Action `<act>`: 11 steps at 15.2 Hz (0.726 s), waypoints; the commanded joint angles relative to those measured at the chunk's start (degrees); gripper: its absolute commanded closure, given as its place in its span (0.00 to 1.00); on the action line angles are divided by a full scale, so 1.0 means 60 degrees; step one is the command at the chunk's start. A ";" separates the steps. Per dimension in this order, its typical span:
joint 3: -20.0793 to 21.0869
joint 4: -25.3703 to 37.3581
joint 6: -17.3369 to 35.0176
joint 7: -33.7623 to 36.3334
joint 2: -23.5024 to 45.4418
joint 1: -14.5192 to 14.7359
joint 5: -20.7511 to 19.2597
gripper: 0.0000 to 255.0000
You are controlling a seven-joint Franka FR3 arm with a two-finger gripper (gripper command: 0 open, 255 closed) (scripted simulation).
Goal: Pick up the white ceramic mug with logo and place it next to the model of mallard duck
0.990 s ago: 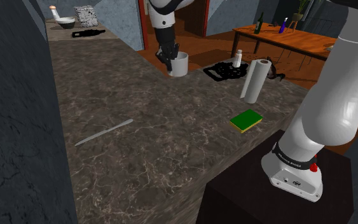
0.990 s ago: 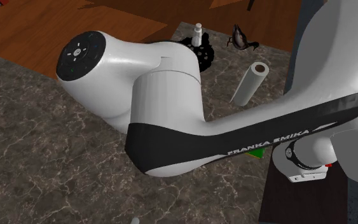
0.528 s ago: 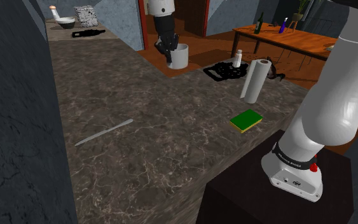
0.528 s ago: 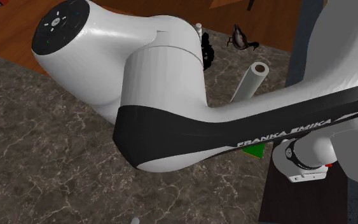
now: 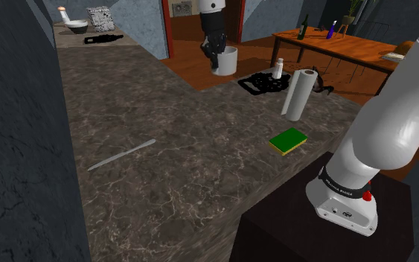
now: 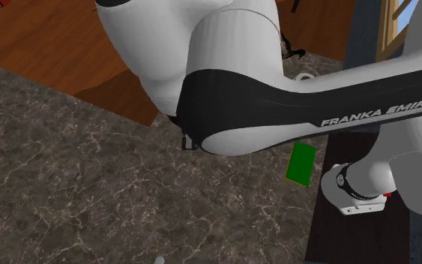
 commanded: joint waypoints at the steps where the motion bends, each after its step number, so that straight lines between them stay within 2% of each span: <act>1: -0.0181 -0.0606 0.0102 -0.0343 -0.0529 -0.0170 -0.0041 1.00; 11: -0.1324 -0.2760 0.0364 -0.2178 -0.2575 -0.1047 -0.0585 1.00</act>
